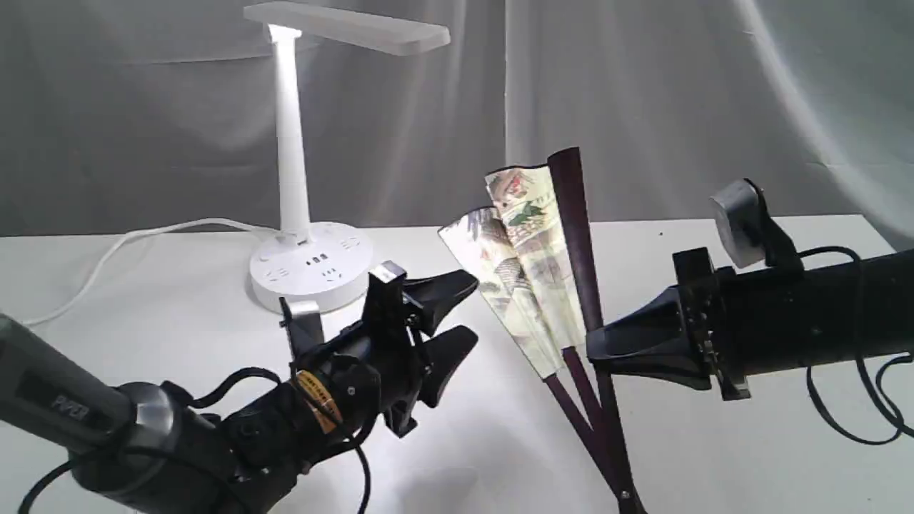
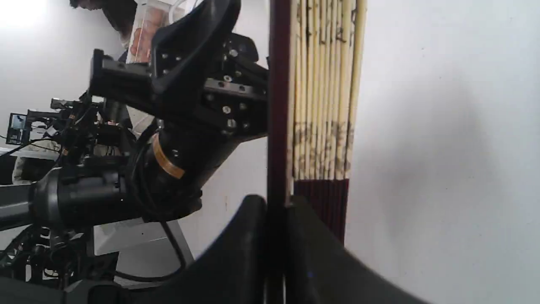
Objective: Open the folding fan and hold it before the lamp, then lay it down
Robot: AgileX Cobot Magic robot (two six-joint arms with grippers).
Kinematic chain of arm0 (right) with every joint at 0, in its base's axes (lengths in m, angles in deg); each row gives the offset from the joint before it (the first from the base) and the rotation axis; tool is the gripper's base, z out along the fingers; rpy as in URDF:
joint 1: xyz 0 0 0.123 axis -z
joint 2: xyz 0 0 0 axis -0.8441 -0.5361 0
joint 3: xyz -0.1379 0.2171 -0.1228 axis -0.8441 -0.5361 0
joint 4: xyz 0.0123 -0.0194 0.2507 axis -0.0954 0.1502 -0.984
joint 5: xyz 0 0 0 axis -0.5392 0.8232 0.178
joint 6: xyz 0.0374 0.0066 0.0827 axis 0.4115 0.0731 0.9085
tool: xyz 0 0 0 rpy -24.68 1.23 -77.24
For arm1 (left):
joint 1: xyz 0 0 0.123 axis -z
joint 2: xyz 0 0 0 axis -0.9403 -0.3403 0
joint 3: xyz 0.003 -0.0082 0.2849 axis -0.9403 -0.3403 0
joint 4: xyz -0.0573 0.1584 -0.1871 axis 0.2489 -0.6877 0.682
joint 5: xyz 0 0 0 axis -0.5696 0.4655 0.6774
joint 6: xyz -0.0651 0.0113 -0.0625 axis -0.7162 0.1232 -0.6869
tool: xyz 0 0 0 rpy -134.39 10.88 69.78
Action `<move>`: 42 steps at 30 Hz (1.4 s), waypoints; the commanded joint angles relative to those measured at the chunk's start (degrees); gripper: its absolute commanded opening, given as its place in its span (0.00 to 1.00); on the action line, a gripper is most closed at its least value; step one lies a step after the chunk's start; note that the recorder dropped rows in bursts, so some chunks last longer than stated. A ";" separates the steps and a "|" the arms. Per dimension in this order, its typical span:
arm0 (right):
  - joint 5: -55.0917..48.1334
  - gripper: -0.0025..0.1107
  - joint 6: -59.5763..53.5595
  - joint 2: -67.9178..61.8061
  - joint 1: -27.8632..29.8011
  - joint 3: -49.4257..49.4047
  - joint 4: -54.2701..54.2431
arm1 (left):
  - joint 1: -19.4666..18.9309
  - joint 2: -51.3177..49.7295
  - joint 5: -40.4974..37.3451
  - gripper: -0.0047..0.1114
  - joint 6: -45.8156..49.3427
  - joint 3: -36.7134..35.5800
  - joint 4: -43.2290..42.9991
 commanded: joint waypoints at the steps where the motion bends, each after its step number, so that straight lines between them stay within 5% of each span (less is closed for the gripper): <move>1: -0.87 0.02 -0.75 1.04 0.20 -0.28 -0.34 | -0.13 -2.03 0.93 0.55 -4.25 3.58 -0.53; 18: -0.87 0.02 -0.75 0.91 0.10 -0.28 -0.34 | -0.13 -4.22 0.93 0.36 -5.73 11.74 -0.67; 25: -0.87 0.02 -0.75 0.91 0.10 -0.28 -0.34 | -0.13 -4.22 0.93 0.04 -5.61 11.74 -0.48; 32: -0.87 0.03 -0.75 0.93 0.10 -0.28 -0.78 | -0.13 -4.22 0.93 0.04 -5.70 11.74 -1.00; 42: -0.87 0.41 -0.75 0.93 0.10 -0.28 -2.93 | -0.13 -3.99 0.93 0.04 -11.70 11.61 -5.98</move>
